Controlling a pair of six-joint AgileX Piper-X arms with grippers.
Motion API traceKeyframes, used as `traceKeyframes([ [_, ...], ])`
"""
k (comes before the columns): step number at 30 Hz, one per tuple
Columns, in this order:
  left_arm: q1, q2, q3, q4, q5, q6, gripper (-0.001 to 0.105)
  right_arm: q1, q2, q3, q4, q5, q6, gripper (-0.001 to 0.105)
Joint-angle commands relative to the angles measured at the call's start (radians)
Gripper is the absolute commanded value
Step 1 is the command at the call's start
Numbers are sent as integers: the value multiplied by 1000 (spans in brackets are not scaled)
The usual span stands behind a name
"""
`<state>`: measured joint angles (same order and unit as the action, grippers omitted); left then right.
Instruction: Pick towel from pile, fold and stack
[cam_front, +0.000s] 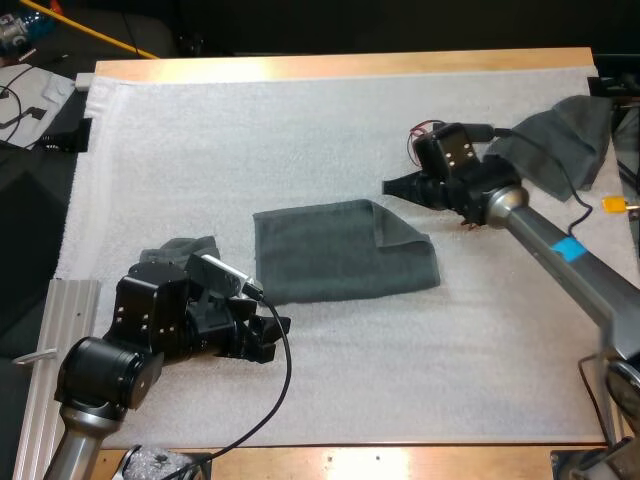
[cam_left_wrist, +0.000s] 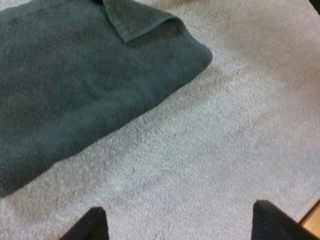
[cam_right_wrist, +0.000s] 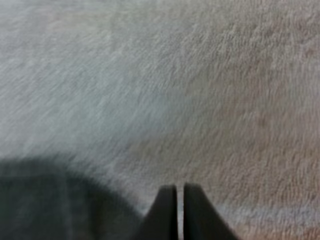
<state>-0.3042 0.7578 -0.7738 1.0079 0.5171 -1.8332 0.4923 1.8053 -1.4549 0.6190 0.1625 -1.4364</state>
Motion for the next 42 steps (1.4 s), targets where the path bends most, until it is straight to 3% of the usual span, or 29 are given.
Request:
traceKeyframes([
  [1, -4, 0, -4, -9, 9, -7, 58, 3, -86, -6, 125, -95, -10, 0],
  [6, -4, -1, -3, -16, 10, -9, 58, 18, -133, -7, 270, -261, -12, 0],
  [12, -5, 1, -3, -28, 10, -13, 58, 93, -127, -2, 279, -334, -40, 0],
  [17, -5, 3, -4, -32, 11, -18, 58, 149, -83, -5, 224, -333, -35, 0],
  [42, -2, 1, -6, -21, 5, -17, 58, 92, 137, -34, 119, -278, 30, 0],
])
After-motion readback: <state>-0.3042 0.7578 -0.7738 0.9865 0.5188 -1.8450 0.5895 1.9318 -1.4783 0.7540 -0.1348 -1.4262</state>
